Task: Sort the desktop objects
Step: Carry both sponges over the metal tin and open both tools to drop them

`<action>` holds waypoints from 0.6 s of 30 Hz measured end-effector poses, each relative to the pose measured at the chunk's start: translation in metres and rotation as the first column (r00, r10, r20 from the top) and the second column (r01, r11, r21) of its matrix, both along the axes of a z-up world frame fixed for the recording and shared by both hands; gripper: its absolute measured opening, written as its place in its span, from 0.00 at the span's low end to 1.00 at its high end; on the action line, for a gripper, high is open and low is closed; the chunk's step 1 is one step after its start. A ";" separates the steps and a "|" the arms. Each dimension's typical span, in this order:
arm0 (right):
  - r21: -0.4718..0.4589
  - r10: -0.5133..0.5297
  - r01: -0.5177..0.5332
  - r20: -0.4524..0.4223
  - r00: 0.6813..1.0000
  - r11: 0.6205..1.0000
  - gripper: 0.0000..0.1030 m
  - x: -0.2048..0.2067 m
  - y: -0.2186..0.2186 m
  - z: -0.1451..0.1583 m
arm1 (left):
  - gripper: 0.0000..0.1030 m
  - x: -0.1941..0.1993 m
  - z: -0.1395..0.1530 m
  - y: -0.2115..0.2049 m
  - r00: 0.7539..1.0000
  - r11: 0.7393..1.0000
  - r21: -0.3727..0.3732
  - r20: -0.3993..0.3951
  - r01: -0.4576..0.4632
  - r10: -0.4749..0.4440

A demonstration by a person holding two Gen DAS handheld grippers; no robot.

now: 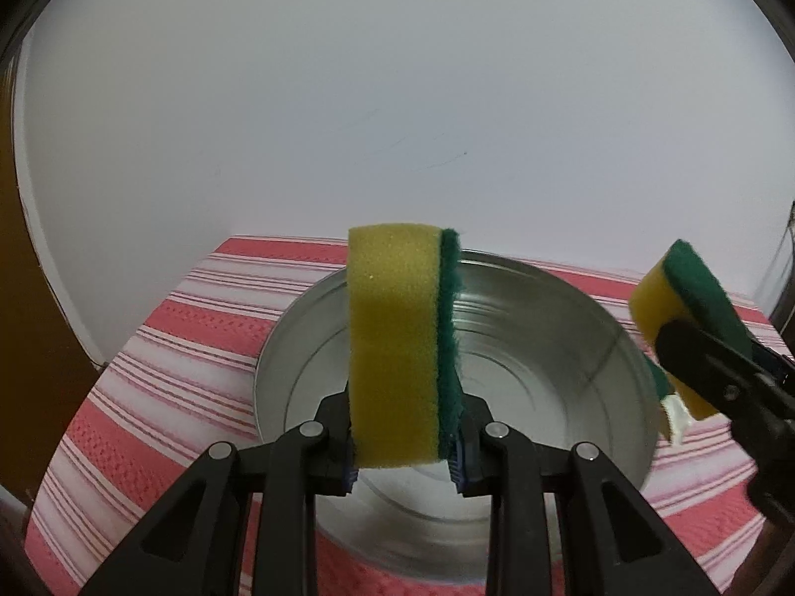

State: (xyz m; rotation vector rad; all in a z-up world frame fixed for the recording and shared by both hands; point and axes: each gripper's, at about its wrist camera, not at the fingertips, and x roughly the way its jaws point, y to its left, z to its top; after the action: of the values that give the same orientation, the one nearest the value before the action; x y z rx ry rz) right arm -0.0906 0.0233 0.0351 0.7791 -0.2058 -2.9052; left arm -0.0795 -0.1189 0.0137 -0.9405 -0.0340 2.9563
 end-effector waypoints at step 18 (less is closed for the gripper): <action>0.020 0.001 -0.002 0.042 0.999 1.000 0.69 -0.051 0.006 -0.046 | 0.36 -0.046 -0.027 -0.003 0.995 0.999 -0.040 0.088 -0.035 0.039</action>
State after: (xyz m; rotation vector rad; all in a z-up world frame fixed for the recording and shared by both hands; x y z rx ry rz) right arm -0.1416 0.0290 -0.0106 0.8434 -0.1798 -2.8956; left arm -0.1256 -0.1218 -0.0131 -1.0869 0.0032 2.9569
